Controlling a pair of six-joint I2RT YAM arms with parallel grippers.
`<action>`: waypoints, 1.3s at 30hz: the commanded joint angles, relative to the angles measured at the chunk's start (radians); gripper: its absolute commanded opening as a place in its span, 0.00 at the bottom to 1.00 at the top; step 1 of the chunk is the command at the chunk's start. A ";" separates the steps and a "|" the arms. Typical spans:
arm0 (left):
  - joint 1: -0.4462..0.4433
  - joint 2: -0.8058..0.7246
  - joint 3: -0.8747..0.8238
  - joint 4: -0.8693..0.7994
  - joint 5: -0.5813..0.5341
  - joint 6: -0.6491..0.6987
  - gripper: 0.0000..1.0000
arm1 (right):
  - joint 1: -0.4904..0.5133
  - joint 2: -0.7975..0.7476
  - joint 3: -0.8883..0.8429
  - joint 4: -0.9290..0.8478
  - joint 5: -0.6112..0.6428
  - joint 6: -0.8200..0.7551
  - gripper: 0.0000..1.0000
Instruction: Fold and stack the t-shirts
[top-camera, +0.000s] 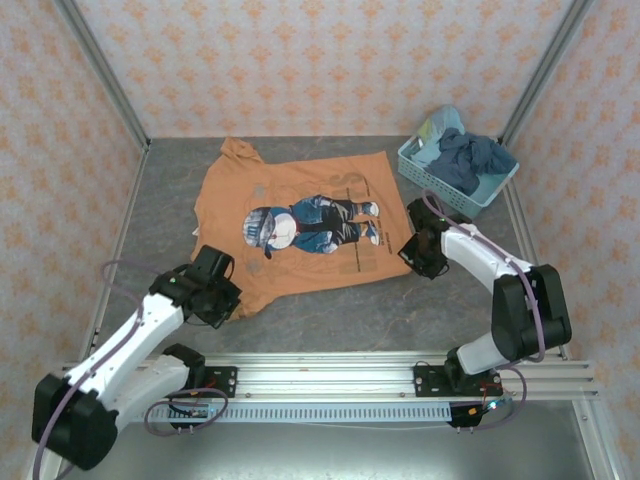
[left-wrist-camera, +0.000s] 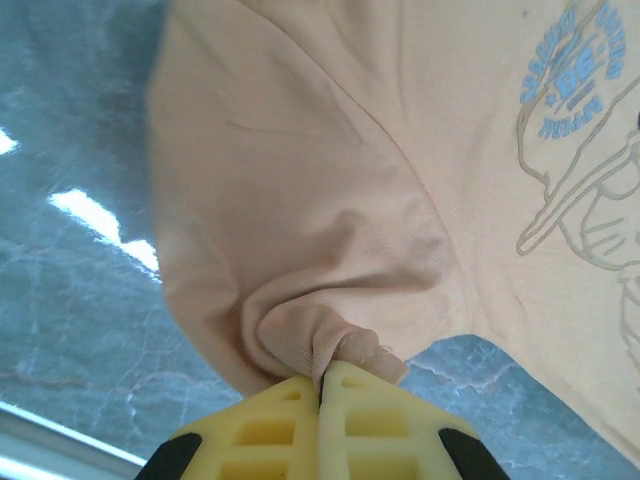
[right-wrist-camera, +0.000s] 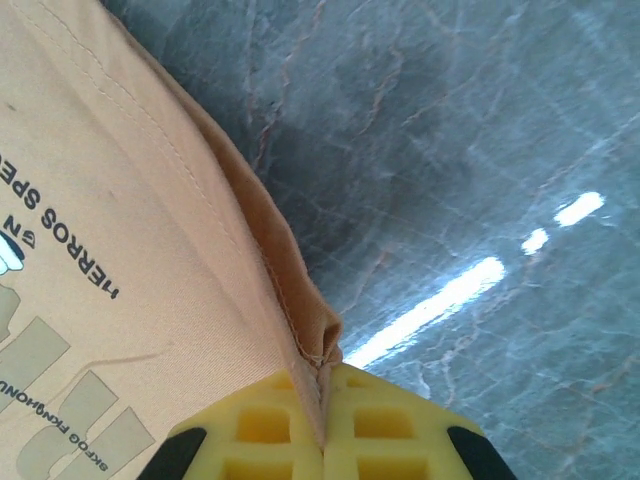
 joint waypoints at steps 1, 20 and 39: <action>-0.004 -0.083 -0.027 -0.184 -0.061 -0.069 0.00 | -0.020 -0.028 -0.013 -0.071 0.091 -0.019 0.00; -0.006 -0.184 -0.109 -0.167 0.039 -0.004 0.00 | -0.080 -0.038 0.003 -0.108 0.119 -0.095 0.00; 0.181 0.281 0.081 0.077 -0.037 0.142 0.35 | -0.073 -0.137 0.021 -0.121 0.134 -0.120 0.40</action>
